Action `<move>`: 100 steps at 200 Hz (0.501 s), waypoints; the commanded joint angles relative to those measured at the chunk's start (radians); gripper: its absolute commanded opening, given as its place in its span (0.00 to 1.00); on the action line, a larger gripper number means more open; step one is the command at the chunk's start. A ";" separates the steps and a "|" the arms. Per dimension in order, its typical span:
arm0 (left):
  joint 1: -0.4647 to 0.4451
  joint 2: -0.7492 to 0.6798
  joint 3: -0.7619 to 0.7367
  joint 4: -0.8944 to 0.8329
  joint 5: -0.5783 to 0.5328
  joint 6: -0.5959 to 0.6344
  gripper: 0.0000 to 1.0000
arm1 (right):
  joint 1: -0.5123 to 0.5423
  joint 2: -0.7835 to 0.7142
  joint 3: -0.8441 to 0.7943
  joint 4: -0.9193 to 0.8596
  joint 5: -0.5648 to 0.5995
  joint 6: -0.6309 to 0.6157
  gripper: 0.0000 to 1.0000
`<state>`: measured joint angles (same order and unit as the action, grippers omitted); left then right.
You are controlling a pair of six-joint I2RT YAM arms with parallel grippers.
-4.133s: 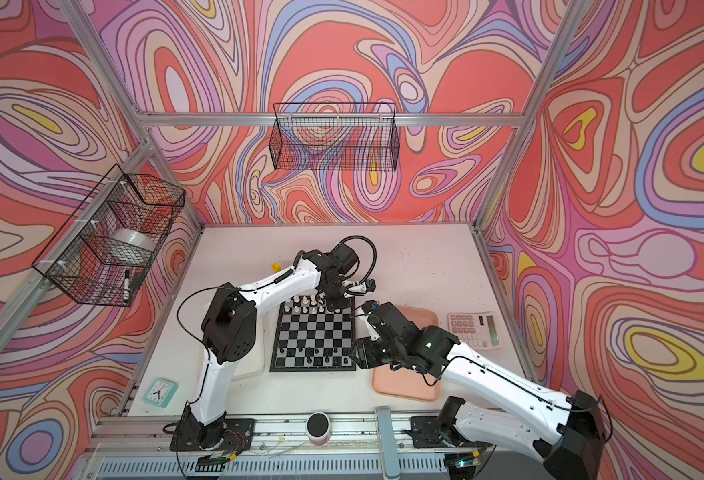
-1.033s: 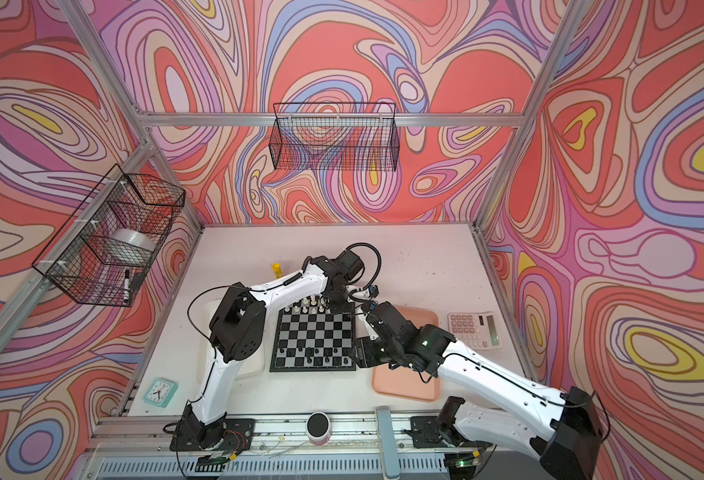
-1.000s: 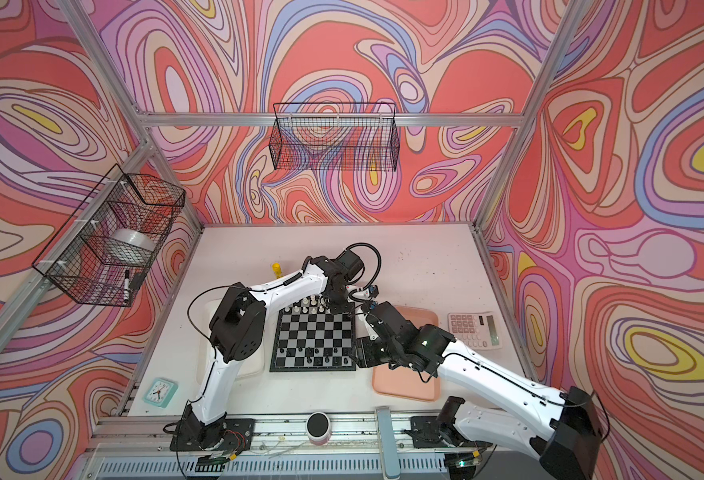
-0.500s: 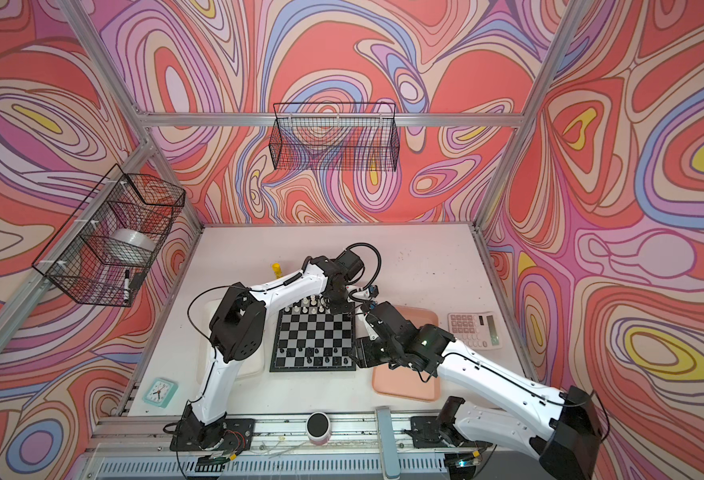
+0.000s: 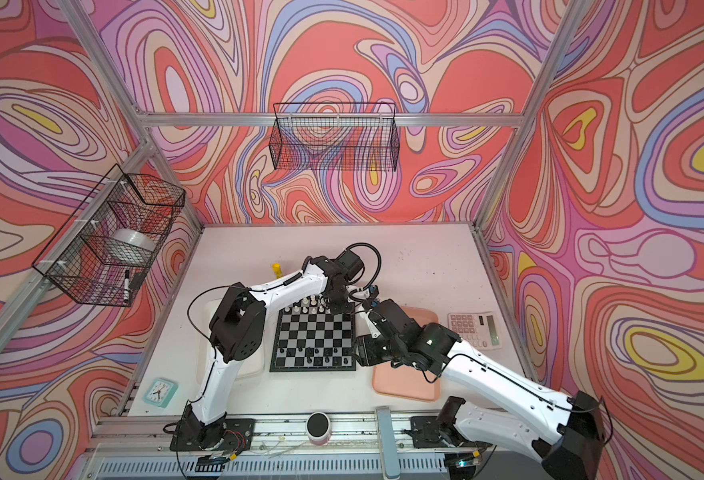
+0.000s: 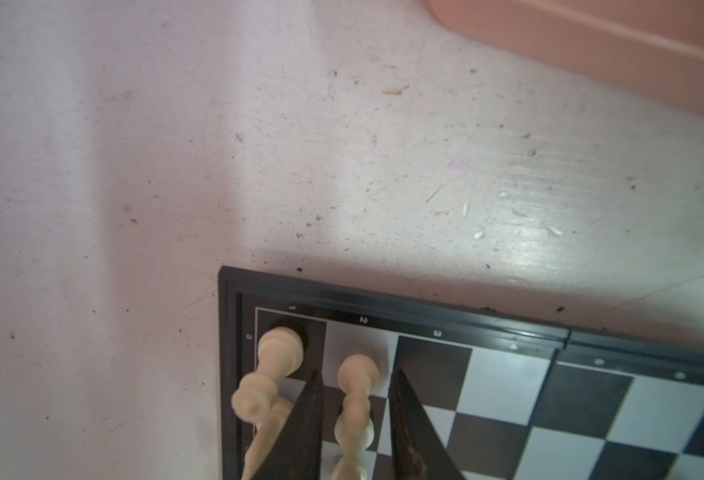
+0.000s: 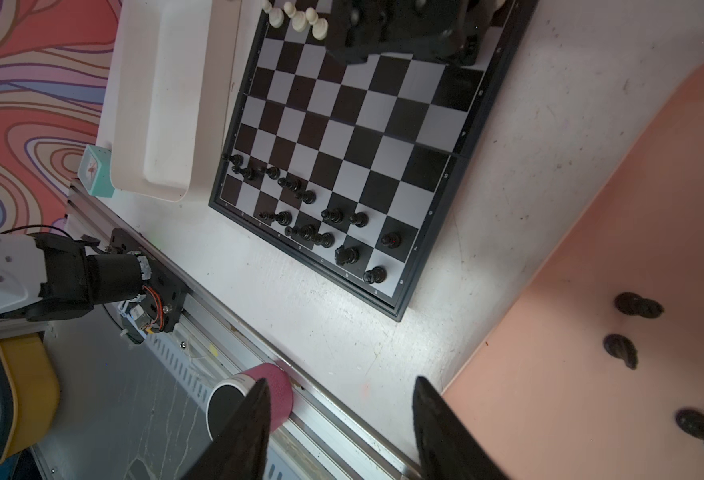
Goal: Set up the chess pieces on the board
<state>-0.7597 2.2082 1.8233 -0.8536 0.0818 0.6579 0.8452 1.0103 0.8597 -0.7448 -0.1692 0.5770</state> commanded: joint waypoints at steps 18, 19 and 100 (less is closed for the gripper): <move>-0.010 -0.042 0.002 -0.033 0.017 -0.006 0.29 | -0.008 -0.040 0.043 -0.069 0.032 -0.021 0.57; -0.010 -0.042 0.002 -0.033 0.017 -0.006 0.29 | -0.008 -0.040 0.043 -0.070 0.032 -0.020 0.57; -0.010 -0.064 0.008 -0.050 0.022 -0.009 0.29 | -0.010 -0.044 0.032 -0.056 0.033 -0.022 0.57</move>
<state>-0.7601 2.1960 1.8236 -0.8642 0.0856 0.6533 0.8391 0.9714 0.8852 -0.7979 -0.1482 0.5663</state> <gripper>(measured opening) 0.292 0.570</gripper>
